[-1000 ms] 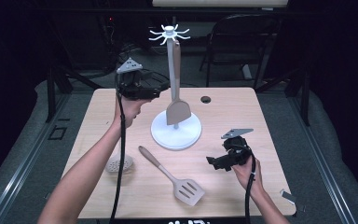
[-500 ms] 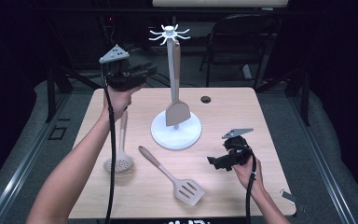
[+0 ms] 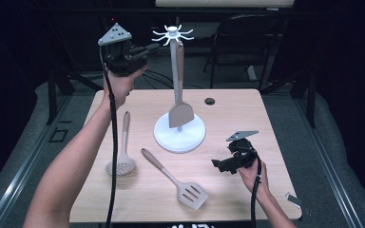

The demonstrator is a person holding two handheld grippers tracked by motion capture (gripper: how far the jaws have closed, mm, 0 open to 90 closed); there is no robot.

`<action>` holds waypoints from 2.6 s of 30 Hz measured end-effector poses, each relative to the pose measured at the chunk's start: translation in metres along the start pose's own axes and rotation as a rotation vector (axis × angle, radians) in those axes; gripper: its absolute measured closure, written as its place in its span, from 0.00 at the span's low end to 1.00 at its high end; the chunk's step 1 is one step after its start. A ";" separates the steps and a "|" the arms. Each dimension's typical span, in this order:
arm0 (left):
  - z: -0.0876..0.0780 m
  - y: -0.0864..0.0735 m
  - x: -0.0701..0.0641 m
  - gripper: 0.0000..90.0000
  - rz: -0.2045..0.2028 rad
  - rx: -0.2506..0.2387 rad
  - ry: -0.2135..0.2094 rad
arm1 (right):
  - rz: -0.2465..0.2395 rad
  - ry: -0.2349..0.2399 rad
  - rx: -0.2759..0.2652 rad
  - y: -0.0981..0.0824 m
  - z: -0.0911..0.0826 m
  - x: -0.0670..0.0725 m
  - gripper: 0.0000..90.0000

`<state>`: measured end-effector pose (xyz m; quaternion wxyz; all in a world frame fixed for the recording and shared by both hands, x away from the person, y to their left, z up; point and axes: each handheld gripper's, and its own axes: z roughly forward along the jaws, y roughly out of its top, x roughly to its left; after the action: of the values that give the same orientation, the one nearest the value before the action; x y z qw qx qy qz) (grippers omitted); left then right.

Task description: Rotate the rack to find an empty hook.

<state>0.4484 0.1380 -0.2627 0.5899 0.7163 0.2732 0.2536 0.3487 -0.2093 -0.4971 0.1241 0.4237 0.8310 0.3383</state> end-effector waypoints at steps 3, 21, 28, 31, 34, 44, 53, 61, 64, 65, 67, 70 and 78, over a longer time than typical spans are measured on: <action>0.002 0.003 0.003 1.00 -0.005 -0.001 0.012 | 0.000 -0.001 0.002 0.000 0.000 0.000 0.03; 0.016 0.011 0.014 1.00 -0.003 0.026 0.072 | -0.002 -0.001 0.001 0.000 0.000 -0.001 0.03; 0.008 0.006 0.008 1.00 0.005 0.021 0.057 | -0.001 0.001 0.003 -0.001 0.001 0.000 0.03; 0.002 0.002 0.006 1.00 0.006 0.013 0.049 | -0.001 0.003 0.003 -0.001 0.000 0.000 0.03; -0.003 0.000 0.003 1.00 0.013 0.015 0.037 | -0.006 -0.005 0.009 0.000 0.000 0.001 0.03; -0.010 0.006 -0.014 1.00 0.048 -0.012 -0.019 | -0.011 -0.005 0.007 0.001 0.001 0.003 0.03; 0.000 0.014 -0.019 1.00 0.069 0.006 -0.002 | -0.010 -0.005 0.009 0.000 0.000 0.002 0.03; 0.005 0.013 -0.015 1.00 0.064 0.018 0.019 | -0.008 -0.007 0.008 0.000 0.000 0.001 0.03; 0.005 0.013 -0.014 1.00 0.064 0.022 0.026 | -0.009 -0.009 0.010 0.000 0.000 0.001 0.03; 0.005 0.014 -0.013 1.00 0.065 0.023 0.027 | -0.011 -0.007 0.007 0.000 0.001 0.002 0.03; 0.005 0.014 -0.012 1.00 0.061 0.024 0.033 | -0.011 -0.008 0.007 0.000 0.001 0.002 0.03; 0.005 0.014 -0.009 1.00 0.058 0.024 0.041 | -0.009 -0.006 0.010 0.000 0.001 0.002 0.03; 0.006 0.014 -0.002 1.00 0.047 0.028 0.063 | -0.009 -0.001 0.009 0.000 0.001 0.002 0.03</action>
<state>0.4526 0.1303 -0.2505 0.5648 0.7225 0.2782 0.2857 0.3483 -0.2072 -0.4977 0.1240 0.4207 0.8344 0.3339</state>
